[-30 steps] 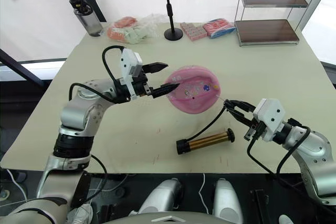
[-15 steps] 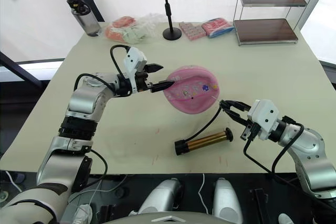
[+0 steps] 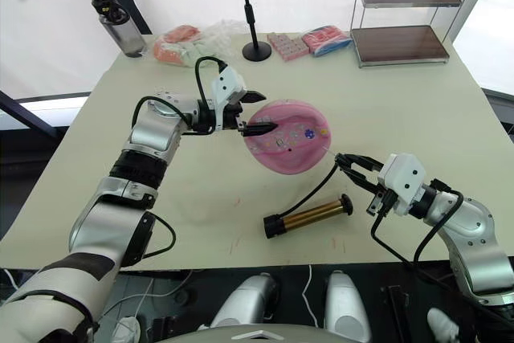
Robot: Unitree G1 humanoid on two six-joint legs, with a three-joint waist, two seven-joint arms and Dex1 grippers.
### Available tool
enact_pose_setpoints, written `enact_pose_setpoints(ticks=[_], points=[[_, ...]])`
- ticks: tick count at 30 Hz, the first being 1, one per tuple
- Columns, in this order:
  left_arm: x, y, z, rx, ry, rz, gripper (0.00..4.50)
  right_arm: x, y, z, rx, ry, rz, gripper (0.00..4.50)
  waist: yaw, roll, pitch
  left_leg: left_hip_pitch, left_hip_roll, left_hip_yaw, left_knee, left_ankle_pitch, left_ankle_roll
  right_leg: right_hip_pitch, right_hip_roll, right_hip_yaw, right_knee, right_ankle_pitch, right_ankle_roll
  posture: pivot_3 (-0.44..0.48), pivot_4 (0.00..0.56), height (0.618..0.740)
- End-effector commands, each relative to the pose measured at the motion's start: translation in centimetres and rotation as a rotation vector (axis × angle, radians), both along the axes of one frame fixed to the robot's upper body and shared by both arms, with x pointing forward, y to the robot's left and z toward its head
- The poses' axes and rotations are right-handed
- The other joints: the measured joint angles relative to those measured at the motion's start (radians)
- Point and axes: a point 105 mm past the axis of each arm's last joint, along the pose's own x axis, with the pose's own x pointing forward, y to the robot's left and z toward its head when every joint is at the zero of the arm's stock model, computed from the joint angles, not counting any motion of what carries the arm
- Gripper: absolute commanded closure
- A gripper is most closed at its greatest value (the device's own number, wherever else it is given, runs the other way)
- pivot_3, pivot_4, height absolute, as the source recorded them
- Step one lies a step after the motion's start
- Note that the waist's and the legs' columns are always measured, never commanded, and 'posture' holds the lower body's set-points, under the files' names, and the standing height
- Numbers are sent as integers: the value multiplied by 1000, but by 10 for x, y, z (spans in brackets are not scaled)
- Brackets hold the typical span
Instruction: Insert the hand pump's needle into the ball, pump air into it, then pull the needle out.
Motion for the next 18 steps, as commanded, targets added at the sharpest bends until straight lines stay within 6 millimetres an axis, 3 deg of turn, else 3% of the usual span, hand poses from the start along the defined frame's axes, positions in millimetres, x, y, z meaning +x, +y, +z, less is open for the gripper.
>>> enact_pose_setpoints(ticks=[1,5,6,8,14,18], points=[[4,-1,10,-15,-54,-14,37,-3,0,7,6,-35,-4,4192,1,0,0,0,0,0,0,0,0,0,0,0,0,0,0,0,150,740],[7,-2,8,-49,-47,-2,888,-3,1,7,7,-31,-5,4192,0,0,0,0,0,0,0,0,0,0,0,0,0,0,0,0,150,740],[7,-2,8,-57,-43,-3,1457,-3,1,7,7,-30,-4,4192,0,-1,0,0,0,0,1,0,0,0,0,0,1,0,0,0,150,740],[6,-3,8,-68,-44,-8,1982,-3,1,7,9,-27,-5,4192,0,-1,0,0,0,0,1,0,0,0,0,0,2,0,0,0,150,740],[5,-3,11,-95,-65,5,4253,-4,2,7,13,-20,-2,4192,0,-1,1,-1,0,1,2,0,0,-2,0,1,5,0,0,0,150,740],[3,-3,13,-114,-70,24,4415,-2,4,8,19,-19,2,4192,-1,-2,1,-2,0,2,4,0,0,-5,0,3,10,0,0,0,150,740]])
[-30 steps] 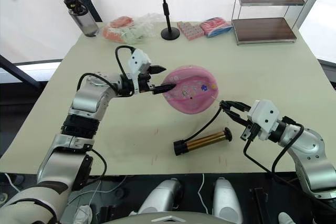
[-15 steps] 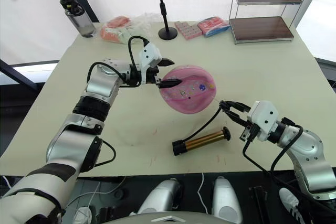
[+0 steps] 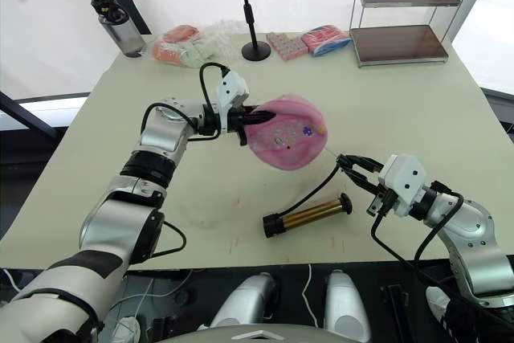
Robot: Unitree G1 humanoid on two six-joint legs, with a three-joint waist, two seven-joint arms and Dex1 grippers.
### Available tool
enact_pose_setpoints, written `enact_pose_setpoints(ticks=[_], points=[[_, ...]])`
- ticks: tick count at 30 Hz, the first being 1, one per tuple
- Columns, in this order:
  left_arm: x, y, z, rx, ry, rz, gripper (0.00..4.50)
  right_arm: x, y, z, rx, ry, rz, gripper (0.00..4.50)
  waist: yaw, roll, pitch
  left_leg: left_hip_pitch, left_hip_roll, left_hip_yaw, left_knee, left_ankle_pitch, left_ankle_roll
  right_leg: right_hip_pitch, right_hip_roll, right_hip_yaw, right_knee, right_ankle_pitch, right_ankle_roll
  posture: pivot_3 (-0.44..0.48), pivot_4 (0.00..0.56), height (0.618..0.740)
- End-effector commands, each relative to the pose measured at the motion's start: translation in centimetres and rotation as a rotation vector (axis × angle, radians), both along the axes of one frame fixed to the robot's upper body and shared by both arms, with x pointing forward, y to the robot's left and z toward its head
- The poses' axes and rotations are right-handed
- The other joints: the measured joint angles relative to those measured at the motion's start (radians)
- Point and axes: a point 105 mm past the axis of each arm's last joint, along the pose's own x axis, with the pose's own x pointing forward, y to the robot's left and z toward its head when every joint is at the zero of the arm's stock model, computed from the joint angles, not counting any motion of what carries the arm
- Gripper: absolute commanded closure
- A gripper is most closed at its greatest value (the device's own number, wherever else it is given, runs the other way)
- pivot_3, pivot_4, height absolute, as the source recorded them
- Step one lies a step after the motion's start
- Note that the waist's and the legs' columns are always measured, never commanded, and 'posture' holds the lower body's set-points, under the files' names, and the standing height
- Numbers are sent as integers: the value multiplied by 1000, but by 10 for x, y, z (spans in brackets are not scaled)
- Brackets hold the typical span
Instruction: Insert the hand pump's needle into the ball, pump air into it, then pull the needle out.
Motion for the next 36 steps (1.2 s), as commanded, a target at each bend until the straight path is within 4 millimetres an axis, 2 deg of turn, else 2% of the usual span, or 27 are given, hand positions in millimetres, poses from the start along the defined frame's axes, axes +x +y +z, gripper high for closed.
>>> enact_pose_setpoints(ticks=[1,8,15,19,30,36], points=[[-1,-2,27,-63,-86,12,4415,-3,7,12,18,-39,25,4192,0,0,0,0,0,0,1,0,0,0,0,0,1,0,0,0,150,740],[-12,-10,26,-99,-68,67,4415,1,12,15,67,45,18,4192,0,0,0,-1,0,0,6,0,0,0,0,0,4,0,0,0,150,740],[-23,-18,16,-139,-13,145,4415,13,13,13,4,176,-26,4192,1,0,0,-6,0,-2,12,0,0,-2,0,-1,5,0,0,0,150,740],[-26,-18,14,-143,-8,174,4415,21,17,24,17,242,-12,4192,2,0,0,-6,0,-2,12,0,0,-2,0,-1,5,0,0,0,150,740],[-28,-17,7,-124,-36,203,4415,35,21,18,-179,457,-96,4192,3,0,0,-8,0,-2,12,0,0,-5,-1,-1,5,1,-1,0,150,740],[-25,-16,7,-133,-50,230,4415,39,38,26,-241,568,-61,4192,3,0,0,-9,0,-2,12,0,0,-5,-1,-2,5,1,-2,0,150,740]])
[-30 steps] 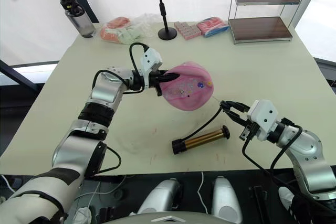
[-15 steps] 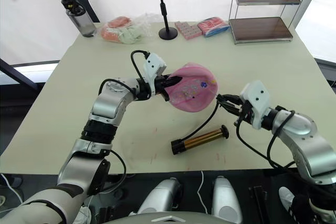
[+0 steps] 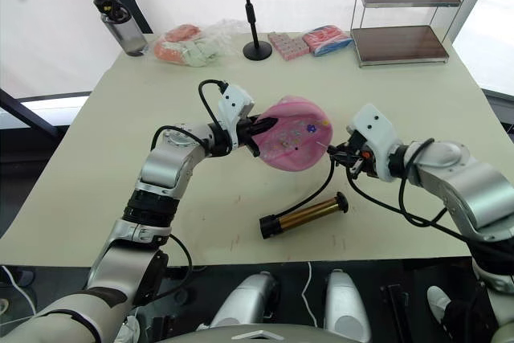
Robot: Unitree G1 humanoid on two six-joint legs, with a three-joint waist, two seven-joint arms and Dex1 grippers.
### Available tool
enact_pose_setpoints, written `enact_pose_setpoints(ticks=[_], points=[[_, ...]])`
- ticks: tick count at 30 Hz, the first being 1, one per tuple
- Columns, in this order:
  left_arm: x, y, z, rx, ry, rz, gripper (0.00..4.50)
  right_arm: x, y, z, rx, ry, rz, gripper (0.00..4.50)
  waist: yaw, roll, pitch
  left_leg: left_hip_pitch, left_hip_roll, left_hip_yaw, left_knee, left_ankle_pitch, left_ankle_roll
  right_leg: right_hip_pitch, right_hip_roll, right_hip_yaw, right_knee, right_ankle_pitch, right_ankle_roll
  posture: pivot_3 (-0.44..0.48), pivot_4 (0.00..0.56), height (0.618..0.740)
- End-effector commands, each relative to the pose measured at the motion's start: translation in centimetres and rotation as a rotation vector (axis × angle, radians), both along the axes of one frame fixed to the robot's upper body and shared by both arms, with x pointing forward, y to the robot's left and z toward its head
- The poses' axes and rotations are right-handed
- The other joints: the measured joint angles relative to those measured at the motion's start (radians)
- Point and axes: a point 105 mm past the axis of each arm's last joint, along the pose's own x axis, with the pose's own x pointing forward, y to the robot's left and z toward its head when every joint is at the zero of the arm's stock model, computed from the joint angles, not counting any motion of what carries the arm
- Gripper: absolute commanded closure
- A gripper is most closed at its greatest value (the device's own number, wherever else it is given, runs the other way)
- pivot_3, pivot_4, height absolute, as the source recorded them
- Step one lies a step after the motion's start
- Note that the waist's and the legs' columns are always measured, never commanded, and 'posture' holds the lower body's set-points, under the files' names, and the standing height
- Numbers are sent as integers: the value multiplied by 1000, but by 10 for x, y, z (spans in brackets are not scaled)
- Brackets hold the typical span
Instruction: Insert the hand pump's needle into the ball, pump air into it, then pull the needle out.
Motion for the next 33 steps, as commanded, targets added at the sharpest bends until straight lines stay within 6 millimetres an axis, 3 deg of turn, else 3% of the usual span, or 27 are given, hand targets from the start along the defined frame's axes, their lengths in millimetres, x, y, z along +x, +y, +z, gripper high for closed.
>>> enact_pose_setpoints(ticks=[1,7,23,33], points=[[-1,-2,15,-24,-68,-3,4415,-3,10,6,-23,56,28,4192,2,0,0,0,0,0,0,0,0,0,0,0,0,0,0,0,150,740],[-1,-6,9,-21,-61,-4,4415,12,12,17,-93,100,-30,4192,2,0,0,-1,0,0,0,0,0,0,-1,-1,0,0,0,0,150,740],[0,-17,7,-16,-80,-20,4415,27,30,26,-311,238,-34,4192,6,0,0,-2,-1,-1,0,0,0,-1,-2,-2,0,1,-1,0,150,740],[-6,-22,3,-14,-79,-31,4415,37,45,16,-380,277,-39,4192,8,0,0,-3,-2,-2,0,0,0,-2,-2,-3,0,1,-1,0,150,740]])
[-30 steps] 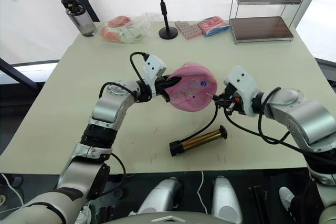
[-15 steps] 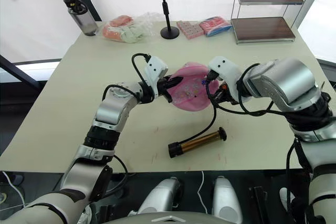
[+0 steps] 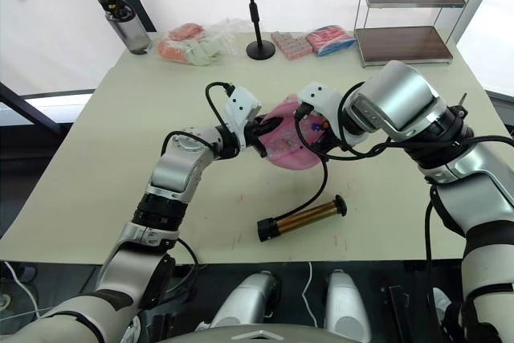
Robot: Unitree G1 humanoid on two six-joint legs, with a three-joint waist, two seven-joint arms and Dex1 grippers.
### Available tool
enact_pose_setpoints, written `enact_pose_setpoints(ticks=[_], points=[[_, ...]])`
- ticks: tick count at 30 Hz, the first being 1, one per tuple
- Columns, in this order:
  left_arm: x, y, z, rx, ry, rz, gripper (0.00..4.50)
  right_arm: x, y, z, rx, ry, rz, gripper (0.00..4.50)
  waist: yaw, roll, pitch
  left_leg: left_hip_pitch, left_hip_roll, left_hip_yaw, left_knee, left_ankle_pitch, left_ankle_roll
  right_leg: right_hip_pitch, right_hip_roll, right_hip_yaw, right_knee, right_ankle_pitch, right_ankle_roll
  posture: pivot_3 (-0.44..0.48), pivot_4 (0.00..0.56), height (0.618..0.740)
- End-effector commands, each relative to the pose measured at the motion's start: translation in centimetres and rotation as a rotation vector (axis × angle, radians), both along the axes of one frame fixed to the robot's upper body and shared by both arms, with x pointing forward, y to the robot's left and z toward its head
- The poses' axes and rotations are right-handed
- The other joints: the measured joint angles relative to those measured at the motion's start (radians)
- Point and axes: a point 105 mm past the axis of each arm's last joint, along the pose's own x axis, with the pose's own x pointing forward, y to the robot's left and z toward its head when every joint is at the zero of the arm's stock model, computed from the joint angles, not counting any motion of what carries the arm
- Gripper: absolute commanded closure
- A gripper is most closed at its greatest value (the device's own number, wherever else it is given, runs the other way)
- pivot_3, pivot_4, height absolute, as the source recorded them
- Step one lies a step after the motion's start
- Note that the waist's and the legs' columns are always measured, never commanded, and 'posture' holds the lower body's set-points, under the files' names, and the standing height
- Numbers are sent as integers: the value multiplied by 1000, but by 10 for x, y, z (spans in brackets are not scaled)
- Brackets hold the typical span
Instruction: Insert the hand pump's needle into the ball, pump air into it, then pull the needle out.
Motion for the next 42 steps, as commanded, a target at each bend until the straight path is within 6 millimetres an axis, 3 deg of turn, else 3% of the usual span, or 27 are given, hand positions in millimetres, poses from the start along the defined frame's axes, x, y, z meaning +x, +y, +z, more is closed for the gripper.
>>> enact_pose_setpoints(ticks=[1,15,42], points=[[-5,-9,6,-8,-32,-29,4415,2,5,6,-23,-34,27,4192,0,0,0,0,0,0,0,0,0,0,0,0,0,0,0,0,150,740],[-8,-8,4,-4,-20,-24,4415,22,12,-6,-57,-56,6,4192,-5,0,0,0,0,0,0,0,0,0,0,-1,0,0,0,0,150,740],[-8,-8,1,-4,-9,-18,4415,23,17,-6,-48,-72,38,4192,-6,0,0,0,0,-1,0,0,0,-1,0,-1,0,0,0,0,150,740]])
